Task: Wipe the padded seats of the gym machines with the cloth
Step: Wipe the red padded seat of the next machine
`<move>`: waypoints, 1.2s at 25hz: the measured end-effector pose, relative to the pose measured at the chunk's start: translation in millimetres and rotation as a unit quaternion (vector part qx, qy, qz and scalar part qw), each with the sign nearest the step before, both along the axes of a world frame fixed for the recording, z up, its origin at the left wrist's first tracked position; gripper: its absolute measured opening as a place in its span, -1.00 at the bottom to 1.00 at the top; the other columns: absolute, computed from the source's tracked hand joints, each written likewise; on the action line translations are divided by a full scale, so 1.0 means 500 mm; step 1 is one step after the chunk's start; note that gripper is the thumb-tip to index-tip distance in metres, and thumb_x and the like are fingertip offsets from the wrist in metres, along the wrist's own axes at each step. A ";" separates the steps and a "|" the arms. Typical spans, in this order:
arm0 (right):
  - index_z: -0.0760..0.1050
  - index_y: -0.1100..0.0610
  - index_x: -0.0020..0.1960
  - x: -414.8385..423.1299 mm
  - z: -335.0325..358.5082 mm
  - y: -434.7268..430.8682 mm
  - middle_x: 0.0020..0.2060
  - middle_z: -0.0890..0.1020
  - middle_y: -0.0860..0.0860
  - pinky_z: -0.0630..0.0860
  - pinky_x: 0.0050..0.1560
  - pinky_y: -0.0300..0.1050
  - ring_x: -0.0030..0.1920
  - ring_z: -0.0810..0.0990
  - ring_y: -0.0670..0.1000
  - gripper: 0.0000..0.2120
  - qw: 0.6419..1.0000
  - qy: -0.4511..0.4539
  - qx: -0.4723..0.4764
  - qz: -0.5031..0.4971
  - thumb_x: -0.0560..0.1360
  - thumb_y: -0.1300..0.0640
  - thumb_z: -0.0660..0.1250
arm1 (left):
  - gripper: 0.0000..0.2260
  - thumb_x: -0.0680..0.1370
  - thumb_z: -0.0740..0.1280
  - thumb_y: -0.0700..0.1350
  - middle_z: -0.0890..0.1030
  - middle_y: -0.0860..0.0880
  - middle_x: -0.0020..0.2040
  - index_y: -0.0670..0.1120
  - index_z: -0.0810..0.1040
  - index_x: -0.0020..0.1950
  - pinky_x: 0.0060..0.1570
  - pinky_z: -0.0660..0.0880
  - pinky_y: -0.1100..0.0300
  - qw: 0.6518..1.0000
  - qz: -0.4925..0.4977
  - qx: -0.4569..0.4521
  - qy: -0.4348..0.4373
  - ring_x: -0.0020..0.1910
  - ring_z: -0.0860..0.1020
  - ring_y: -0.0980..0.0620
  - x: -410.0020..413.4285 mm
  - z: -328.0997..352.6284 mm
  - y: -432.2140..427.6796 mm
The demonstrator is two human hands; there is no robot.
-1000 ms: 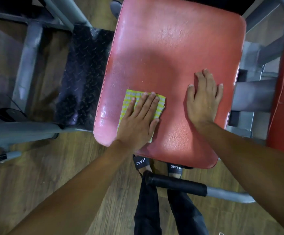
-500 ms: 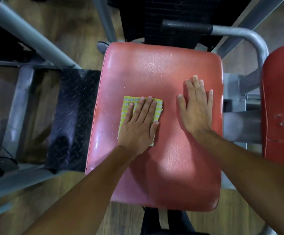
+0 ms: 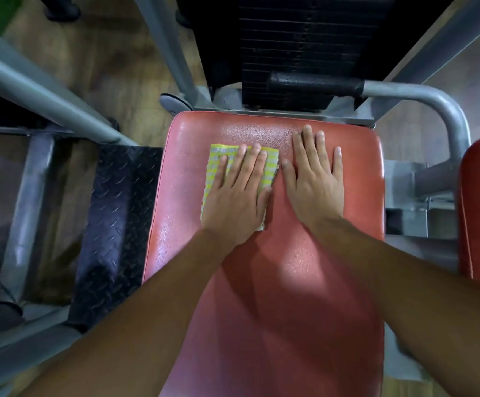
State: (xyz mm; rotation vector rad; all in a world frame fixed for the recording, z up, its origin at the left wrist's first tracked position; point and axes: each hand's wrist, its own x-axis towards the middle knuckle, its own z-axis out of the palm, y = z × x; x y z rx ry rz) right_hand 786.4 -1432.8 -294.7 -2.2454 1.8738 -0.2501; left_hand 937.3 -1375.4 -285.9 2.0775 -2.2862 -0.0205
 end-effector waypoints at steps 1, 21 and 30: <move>0.08 0.04 0.58 0.000 -0.004 0.002 0.58 0.11 -0.02 -0.07 0.55 0.13 0.58 0.02 0.01 -0.48 1.000 0.007 -0.007 -0.002 0.67 -0.11 -0.08 | -0.49 0.67 -0.06 0.07 0.11 -0.08 0.59 -0.14 0.10 0.57 0.54 0.03 -0.09 1.000 0.002 -0.003 -0.003 0.58 0.05 -0.05 0.003 -0.002 -0.017; 0.12 0.07 0.57 0.003 -0.005 0.003 0.57 0.14 -0.01 -0.01 0.55 0.16 0.58 0.05 0.03 -0.48 0.999 0.025 -0.030 -0.005 0.65 -0.07 -0.03 | -0.43 0.65 -0.01 0.10 0.02 -0.11 0.60 -0.18 0.04 0.58 0.55 -0.10 -0.12 0.958 0.279 0.005 0.058 0.58 -0.04 -0.09 0.006 0.002 -0.147; 0.11 0.06 0.57 0.002 -0.009 0.003 0.57 0.13 -0.01 -0.01 0.54 0.16 0.58 0.04 0.04 -0.48 0.999 0.030 -0.035 -0.001 0.65 -0.08 -0.05 | -0.42 0.65 -0.08 0.11 0.01 -0.13 0.60 -0.20 0.03 0.57 0.55 -0.07 -0.09 0.949 0.314 0.002 0.043 0.58 -0.03 -0.10 0.065 -0.009 -0.148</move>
